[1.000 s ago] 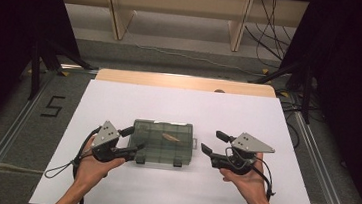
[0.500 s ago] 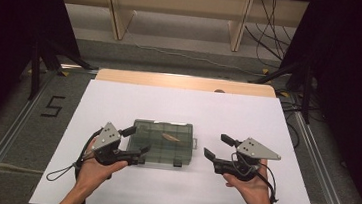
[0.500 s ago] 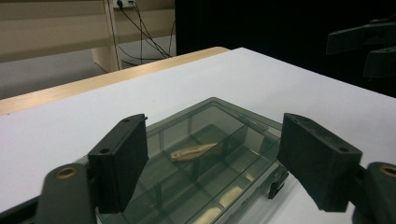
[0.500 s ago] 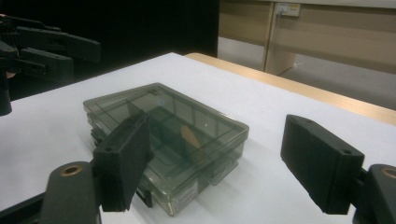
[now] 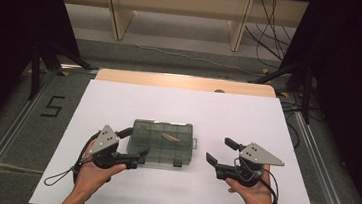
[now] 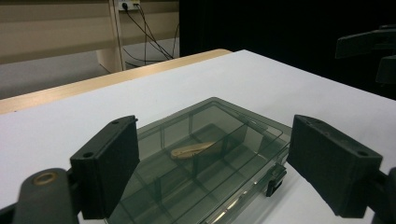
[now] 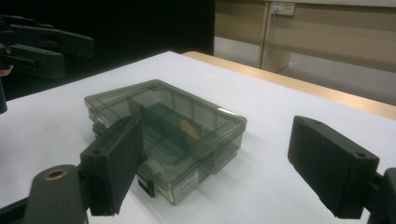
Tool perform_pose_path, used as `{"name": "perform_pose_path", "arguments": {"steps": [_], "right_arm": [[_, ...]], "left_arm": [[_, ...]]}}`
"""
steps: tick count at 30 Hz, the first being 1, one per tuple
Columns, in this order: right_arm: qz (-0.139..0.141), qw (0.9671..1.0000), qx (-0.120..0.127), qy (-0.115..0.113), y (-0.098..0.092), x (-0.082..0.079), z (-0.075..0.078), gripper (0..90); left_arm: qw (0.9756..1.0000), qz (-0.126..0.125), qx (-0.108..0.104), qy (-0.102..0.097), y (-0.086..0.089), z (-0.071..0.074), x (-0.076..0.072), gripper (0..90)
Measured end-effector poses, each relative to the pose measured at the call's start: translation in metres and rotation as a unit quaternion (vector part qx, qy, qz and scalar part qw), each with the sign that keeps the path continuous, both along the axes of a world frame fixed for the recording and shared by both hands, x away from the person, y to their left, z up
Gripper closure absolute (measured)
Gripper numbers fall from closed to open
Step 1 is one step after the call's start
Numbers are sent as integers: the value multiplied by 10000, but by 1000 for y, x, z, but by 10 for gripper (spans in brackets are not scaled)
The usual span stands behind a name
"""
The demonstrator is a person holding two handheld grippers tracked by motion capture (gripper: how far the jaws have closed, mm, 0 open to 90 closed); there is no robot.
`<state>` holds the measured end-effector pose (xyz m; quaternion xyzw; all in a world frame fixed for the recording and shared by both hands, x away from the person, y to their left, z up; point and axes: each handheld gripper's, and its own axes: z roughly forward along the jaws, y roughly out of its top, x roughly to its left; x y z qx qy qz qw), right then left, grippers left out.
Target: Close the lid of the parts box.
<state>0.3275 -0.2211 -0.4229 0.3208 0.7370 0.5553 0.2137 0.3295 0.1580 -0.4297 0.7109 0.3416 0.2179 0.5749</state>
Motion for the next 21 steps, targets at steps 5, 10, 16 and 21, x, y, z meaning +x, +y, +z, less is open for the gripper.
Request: {"name": "perform_pose_path", "arguments": {"steps": [5, 10, 16, 21], "right_arm": [[-7, 10000, 10, 56, -3, -5, 0, 190], [11, 10000, 11, 50, -5, -9, 0, 187], [1, 10000, -16, 60, -5, -13, -2, 184], [22, 10000, 36, 25, -5, -16, -3, 179]], "left_arm": [[9999, -7, 111, -23, -2, 0, -2, 160], [9999, -34, 105, -52, -1, 0, -7, 160], [9999, -47, 110, -52, -3, 0, -11, 160], [9998, -105, 155, -60, -6, 0, -14, 160]]}}
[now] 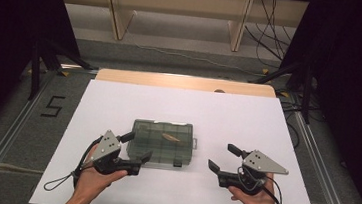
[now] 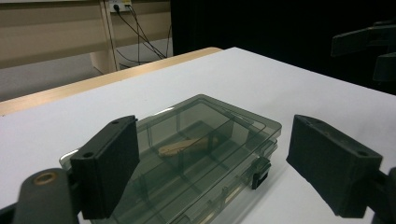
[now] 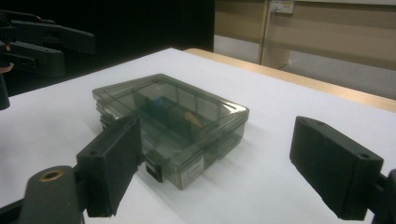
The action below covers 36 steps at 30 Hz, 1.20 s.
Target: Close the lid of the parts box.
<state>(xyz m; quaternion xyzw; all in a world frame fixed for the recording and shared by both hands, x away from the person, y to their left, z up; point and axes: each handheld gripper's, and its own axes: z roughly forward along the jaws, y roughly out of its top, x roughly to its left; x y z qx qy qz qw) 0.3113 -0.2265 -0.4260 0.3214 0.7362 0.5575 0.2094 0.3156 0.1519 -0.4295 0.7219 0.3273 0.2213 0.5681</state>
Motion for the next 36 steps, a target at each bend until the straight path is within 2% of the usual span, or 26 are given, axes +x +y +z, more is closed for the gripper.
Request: {"name": "perform_pose_path", "arguments": {"steps": [2, 6, 8, 9, 10, 15, 17, 19, 22, 23, 30, 36], "right_arm": [[-24, 10000, -62, 44, -1, -2, 1, 176], [-23, 10000, -29, 17, -2, -4, 0, 169], [-25, 10000, -57, 46, -2, -6, 1, 168], [5, 10000, 22, 14, -2, -7, 1, 167], [-51, 10000, -34, -11, -3, -7, 1, 166], [-52, 9999, 114, -33, -4, -10, 0, 166], [-48, 10000, -7, -18, -6, -11, 0, 165], [-52, 10000, 6, -25, -6, -12, 0, 163], [-69, 10000, 31, -28, -6, -13, 1, 161], [-63, 9999, 4, -109, -6, -12, 1, 161], [-124, 9998, 78, -103, -6, -12, 1, 160], [-103, 9999, 51, -56, -8, -12, 1, 160]], "left_arm": [[10000, 1, -3, 14, 1, 0, -4, 160], [10000, 16, 1, -39, 2, 0, -8, 160], [10000, -2, -12, -26, 1, 0, -8, 160], [10000, -18, 1, -32, 1, 0, -8, 160], [10000, -13, -9, -8, 1, -1, -8, 160], [10000, -9, -54, -11, 1, 0, -8, 160], [10000, -24, -65, 3, 0, 0, -8, 160], [9999, -85, -59, -89, 1, 0, -7, 160], [10000, -46, -48, -52, 1, 0, -8, 160], [10000, -44, -53, -58, 1, 0, -8, 160], [9998, -21, -131, -141, 2, 1, -8, 160], [9998, -32, -121, -123, 1, 1, -8, 160]]}}
